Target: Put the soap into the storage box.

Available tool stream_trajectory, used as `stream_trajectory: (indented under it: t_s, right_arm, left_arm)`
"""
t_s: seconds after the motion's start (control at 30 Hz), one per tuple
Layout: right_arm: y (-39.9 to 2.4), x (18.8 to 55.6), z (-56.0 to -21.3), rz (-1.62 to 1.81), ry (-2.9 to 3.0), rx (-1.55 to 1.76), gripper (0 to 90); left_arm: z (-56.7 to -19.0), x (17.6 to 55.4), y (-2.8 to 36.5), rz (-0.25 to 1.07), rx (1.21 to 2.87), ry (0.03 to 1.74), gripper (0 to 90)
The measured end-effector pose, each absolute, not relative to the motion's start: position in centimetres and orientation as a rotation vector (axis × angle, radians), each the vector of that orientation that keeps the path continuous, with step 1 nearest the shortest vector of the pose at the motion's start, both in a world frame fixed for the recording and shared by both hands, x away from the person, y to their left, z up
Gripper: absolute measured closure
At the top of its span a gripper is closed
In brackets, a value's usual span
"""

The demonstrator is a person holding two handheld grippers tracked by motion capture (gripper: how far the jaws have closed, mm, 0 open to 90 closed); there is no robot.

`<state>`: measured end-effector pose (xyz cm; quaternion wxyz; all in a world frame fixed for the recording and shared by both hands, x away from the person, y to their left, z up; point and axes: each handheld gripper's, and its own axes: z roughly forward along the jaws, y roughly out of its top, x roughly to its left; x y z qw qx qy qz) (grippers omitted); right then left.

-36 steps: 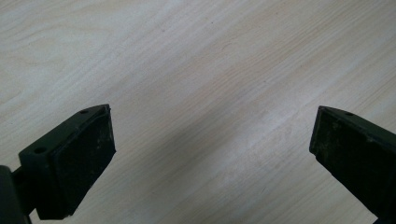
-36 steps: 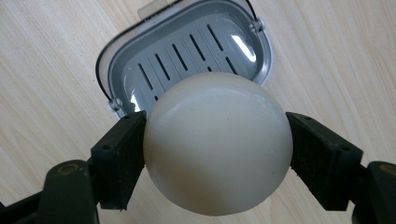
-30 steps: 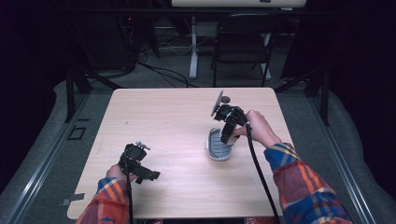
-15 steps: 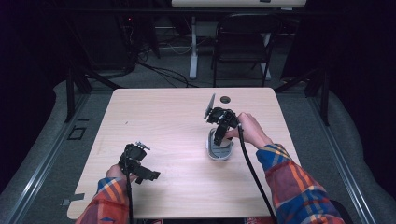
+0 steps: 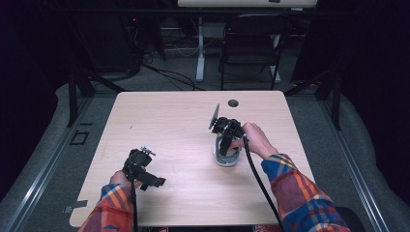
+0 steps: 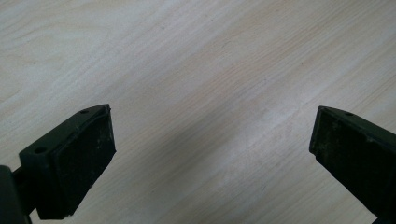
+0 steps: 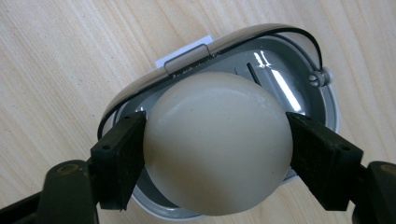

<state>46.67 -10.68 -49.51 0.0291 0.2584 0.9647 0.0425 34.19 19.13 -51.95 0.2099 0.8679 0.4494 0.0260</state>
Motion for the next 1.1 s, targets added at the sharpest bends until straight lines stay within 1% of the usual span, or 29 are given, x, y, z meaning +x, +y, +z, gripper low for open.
stream_trajectory:
  t_s: [0.2, 0.73, 1.1]
  right_arm:
    - [-10.8, 46.6, -50.2, 0.109, 2.978, 0.770, 23.2]
    - [-11.7, 46.6, -50.0, 0.173, 2.978, 0.799, 22.6]
    - [-12.8, 45.7, -48.5, 0.268, 2.943, 0.823, 14.7]
  left_arm:
    - [-52.0, 34.2, 19.1, 0.071, 2.414, 1.250, 0.2]
    - [-52.0, 34.2, 19.1, 0.072, 2.417, 1.251, 0.2]
    - [-52.0, 34.2, 19.1, 0.072, 2.417, 1.251, 0.2]
